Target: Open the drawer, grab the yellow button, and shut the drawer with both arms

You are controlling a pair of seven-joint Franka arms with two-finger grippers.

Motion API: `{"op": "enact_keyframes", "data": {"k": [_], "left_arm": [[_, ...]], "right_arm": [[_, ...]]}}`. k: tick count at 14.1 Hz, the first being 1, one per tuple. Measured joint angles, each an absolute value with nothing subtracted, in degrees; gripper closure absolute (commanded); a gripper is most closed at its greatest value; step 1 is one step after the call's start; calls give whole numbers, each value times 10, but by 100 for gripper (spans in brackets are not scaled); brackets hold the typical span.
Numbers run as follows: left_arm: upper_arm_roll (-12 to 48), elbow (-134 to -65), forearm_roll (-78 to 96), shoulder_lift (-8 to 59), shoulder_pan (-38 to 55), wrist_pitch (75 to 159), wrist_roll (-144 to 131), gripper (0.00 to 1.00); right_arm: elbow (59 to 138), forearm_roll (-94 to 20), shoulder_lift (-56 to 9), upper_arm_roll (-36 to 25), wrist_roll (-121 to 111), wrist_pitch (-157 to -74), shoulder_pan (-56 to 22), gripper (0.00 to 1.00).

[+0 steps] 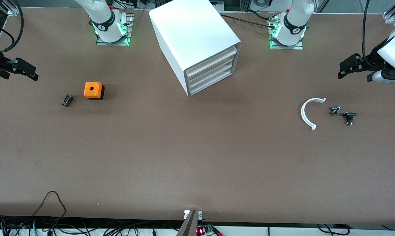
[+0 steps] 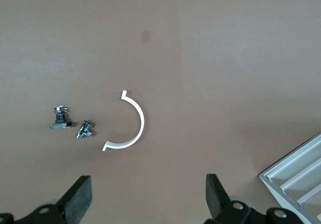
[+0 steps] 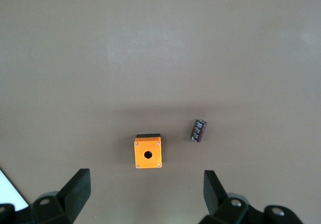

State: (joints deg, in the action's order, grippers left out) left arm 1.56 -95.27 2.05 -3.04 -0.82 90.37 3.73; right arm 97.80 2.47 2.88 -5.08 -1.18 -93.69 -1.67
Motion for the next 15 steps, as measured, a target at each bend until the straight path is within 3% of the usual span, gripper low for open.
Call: {"op": "enact_keyframes", "data": {"k": [15], "left_arm": [[25,-937,17,-8,-6,909,37,0]], "right_arm": [[978,25,28,-51,-12,-940,-17,0]]}}
